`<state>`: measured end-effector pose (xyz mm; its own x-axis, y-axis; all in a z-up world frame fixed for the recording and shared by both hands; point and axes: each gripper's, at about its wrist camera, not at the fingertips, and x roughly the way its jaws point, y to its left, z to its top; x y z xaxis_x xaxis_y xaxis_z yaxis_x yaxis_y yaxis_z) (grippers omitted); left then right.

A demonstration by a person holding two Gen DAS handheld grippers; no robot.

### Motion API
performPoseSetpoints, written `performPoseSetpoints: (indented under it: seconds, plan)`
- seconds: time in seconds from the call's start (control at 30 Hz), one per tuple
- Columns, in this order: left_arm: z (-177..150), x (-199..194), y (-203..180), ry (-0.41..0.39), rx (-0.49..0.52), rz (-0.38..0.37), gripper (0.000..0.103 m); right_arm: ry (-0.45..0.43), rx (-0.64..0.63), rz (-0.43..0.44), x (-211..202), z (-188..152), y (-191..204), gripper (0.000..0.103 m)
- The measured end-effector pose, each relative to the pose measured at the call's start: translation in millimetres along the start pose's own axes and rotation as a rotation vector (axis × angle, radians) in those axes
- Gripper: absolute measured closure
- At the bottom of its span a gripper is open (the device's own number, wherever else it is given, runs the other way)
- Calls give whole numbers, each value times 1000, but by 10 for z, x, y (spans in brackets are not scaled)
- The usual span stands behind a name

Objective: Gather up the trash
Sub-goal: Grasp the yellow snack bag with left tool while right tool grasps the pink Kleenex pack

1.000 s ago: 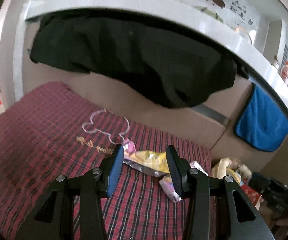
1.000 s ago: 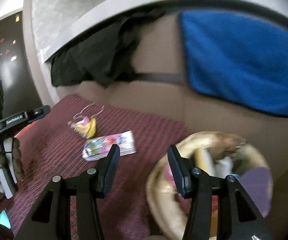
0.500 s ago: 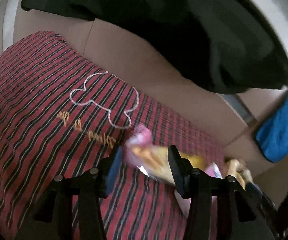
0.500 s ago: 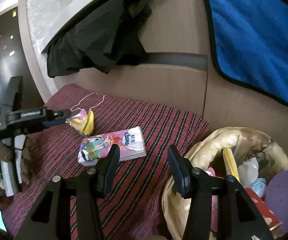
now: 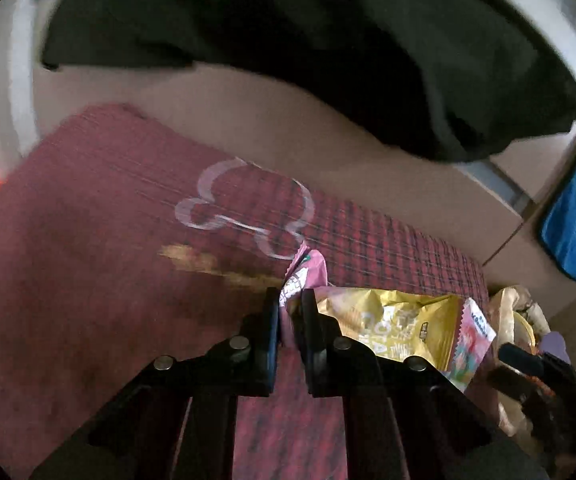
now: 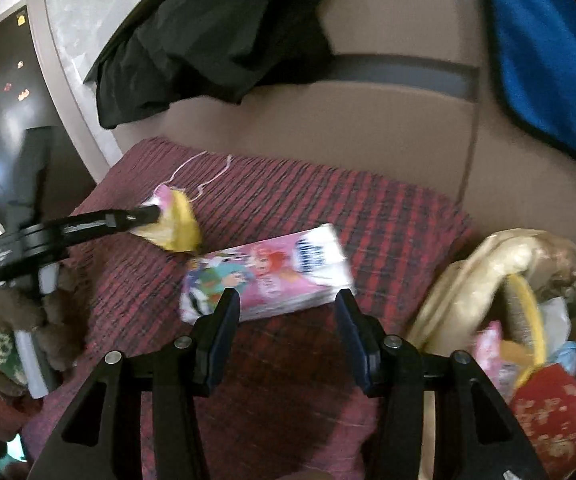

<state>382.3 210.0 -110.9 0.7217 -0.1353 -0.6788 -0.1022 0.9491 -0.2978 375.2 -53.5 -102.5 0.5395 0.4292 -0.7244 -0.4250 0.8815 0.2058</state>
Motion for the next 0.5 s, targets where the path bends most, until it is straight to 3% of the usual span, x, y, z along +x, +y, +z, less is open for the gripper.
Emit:
performPoseSetpoints:
  seconds: [0.1,0.27,0.5]
  plan:
    - [-41,-439,353,-82,-37,25,93,34,31,11,141,44,99,56]
    - [-143,-804,800,-150,-92,43,93,65,65,-34,439,236,208,55]
    - [-259,-952,1101,-229,-134,72,93,91,-81,-76,909,543,581,51]
